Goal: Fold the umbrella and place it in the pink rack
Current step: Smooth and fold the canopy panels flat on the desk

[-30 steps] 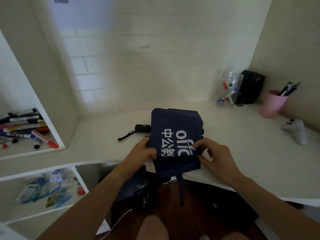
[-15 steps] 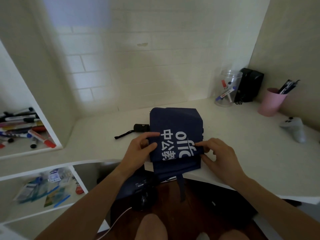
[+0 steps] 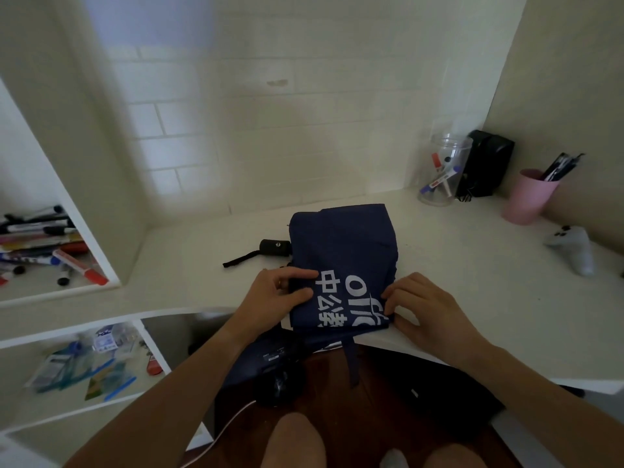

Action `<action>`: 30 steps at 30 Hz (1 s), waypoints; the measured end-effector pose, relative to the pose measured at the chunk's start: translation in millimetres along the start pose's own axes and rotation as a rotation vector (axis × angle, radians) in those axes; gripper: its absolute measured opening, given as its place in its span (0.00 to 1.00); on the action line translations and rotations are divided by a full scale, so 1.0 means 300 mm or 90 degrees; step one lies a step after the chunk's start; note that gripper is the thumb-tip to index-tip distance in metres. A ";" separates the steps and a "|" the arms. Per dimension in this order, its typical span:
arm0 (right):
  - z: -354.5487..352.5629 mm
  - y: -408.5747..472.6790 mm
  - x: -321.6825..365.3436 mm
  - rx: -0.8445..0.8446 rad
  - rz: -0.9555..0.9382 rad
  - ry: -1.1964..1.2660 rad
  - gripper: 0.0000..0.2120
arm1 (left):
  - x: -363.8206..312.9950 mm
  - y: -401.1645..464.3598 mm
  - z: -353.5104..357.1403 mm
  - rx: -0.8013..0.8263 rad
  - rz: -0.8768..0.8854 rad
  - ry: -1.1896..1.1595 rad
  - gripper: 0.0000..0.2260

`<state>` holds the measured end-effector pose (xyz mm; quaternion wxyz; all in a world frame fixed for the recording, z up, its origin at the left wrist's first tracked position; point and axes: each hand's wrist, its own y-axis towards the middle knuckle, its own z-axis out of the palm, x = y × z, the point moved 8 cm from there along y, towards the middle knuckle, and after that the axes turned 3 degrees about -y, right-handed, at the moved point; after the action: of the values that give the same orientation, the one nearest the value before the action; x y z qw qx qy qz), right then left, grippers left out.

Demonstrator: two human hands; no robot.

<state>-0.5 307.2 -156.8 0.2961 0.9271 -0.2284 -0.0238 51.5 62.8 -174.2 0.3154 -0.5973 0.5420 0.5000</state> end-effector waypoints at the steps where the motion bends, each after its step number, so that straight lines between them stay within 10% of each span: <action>1: 0.007 0.000 -0.001 0.027 0.003 0.003 0.07 | 0.017 0.007 0.003 0.020 -0.001 0.044 0.17; 10: -0.089 0.164 0.080 -0.083 0.125 0.117 0.06 | 0.016 0.020 0.026 0.074 0.033 0.095 0.21; 15: 0.118 0.141 0.044 0.166 0.095 -0.025 0.24 | 0.016 0.014 0.022 0.051 0.052 0.151 0.19; 23: 0.187 0.078 0.050 0.241 0.053 -0.071 0.30 | 0.037 -0.052 -0.013 -0.057 0.063 0.300 0.17; 27: 0.207 0.064 0.049 0.279 0.049 -0.066 0.34 | -0.073 -0.096 -0.012 -0.195 0.230 0.425 0.11; 30: 0.221 0.057 0.039 0.295 0.056 -0.062 0.37 | -0.156 -0.063 0.133 -0.041 0.371 0.543 0.17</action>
<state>-8.9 253.9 -200.7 0.0649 0.9572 -0.2819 -0.0027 63.7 119.0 -145.4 -0.1045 -0.5817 0.7505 0.2957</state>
